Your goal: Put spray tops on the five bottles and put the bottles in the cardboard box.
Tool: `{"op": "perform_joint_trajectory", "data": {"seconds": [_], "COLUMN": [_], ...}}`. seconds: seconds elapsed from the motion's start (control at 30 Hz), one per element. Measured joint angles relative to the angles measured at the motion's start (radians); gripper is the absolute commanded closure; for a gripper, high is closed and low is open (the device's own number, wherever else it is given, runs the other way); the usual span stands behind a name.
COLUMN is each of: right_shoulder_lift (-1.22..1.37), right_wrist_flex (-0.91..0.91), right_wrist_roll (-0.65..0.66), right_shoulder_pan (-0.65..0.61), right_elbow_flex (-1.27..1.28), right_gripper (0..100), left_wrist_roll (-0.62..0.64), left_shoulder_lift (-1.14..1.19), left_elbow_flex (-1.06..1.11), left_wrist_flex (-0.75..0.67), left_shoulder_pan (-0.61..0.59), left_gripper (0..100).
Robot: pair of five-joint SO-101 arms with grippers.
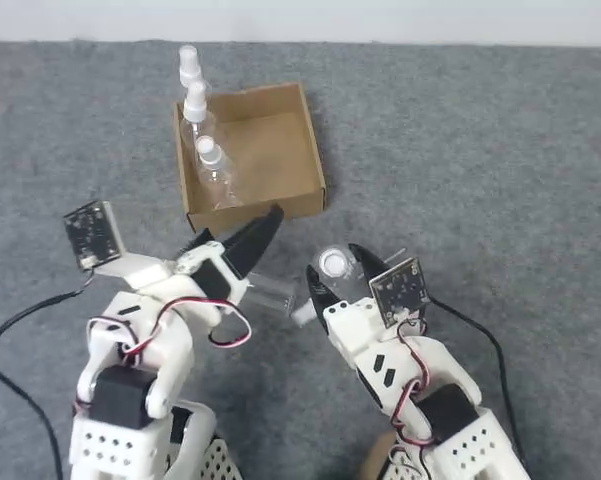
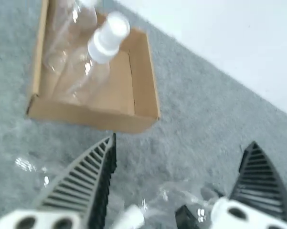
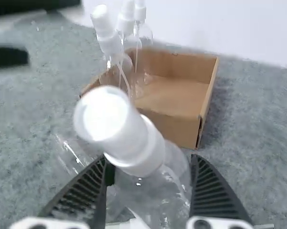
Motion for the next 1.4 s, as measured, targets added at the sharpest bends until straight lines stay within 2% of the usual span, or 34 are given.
{"op": "perform_joint_trajectory", "data": {"seconds": [0.33,0.73,1.4], "right_shoulder_lift": [0.000,-0.002,-0.002], "right_wrist_flex": [0.000,-0.006,-0.006], "right_wrist_roll": [0.000,0.000,0.000], "right_shoulder_pan": [-0.002,0.000,0.000], "right_elbow_flex": [0.002,0.014,0.014], "right_gripper": [87.6,87.6,87.6], "left_wrist_roll": [-0.127,-0.279,-0.305], "left_shoulder_lift": [0.000,0.000,0.000], "left_elbow_flex": [-0.008,0.127,0.278], "left_wrist_flex": [0.000,0.000,0.000], "left_shoulder_pan": [-0.212,-0.460,-0.476], "left_gripper": [62,62,62]}}
